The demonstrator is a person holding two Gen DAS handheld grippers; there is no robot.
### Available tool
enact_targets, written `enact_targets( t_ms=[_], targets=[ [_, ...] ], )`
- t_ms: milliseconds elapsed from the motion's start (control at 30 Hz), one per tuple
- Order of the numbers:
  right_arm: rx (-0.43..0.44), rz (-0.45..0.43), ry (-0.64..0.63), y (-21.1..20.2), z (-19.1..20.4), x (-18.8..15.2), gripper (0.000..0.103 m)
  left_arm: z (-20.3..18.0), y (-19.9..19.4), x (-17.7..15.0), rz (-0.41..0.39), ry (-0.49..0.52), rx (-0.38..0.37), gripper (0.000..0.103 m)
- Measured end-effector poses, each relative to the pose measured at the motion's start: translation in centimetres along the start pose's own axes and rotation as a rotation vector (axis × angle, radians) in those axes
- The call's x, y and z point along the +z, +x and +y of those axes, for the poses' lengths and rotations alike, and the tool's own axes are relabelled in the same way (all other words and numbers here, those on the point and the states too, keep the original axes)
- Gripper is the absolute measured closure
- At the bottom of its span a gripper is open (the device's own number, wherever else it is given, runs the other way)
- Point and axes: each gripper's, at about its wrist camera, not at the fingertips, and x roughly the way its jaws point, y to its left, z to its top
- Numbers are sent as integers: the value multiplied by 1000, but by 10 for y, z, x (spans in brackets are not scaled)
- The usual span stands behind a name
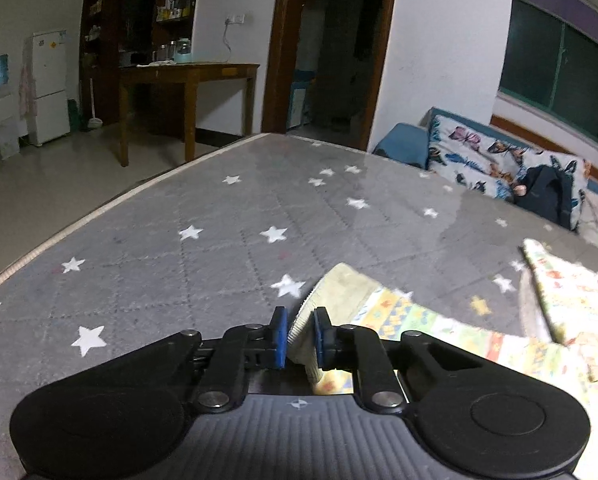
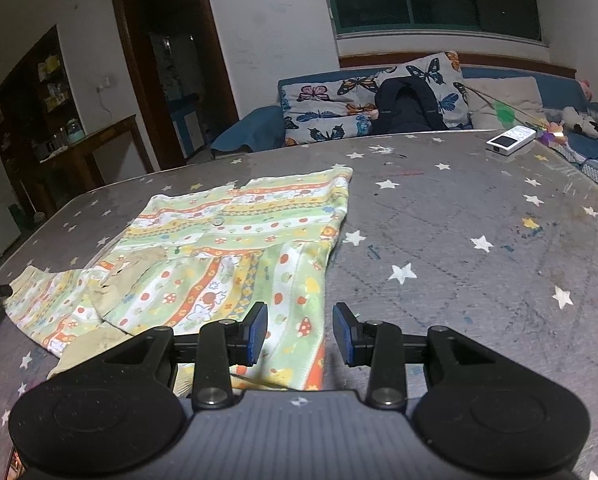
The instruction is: Fold clothes
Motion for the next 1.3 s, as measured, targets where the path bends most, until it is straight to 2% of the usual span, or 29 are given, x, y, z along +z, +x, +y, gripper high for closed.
enact_targets(
  t_ms=[200,433,700,1000,1067,1133,1233,1300],
  targets=[
    [13,0,-1,1,2,-2,67,-22,-23,11,-48,17,-93,89],
    [30,6,-7,3,6,-6,67,-59,-40,16,-42,41,-227,89],
    [52,9,-15,7,11,-8,67,-131,-67,26,-29,86,-509,89],
    [177,49,-26,25,37,2,67,-207,-78,30,37,92,-825,92],
    [206,59,-28,29,43,4,67,-218,-80,33,33,129,-835,92],
    [235,68,-31,33,49,7,67,-219,-81,36,-2,166,-806,91],
    [279,82,-34,40,58,10,67,-208,-76,34,-43,225,-694,90],
    [308,92,-37,44,64,13,67,-196,-67,30,-39,240,-614,90]
  ],
)
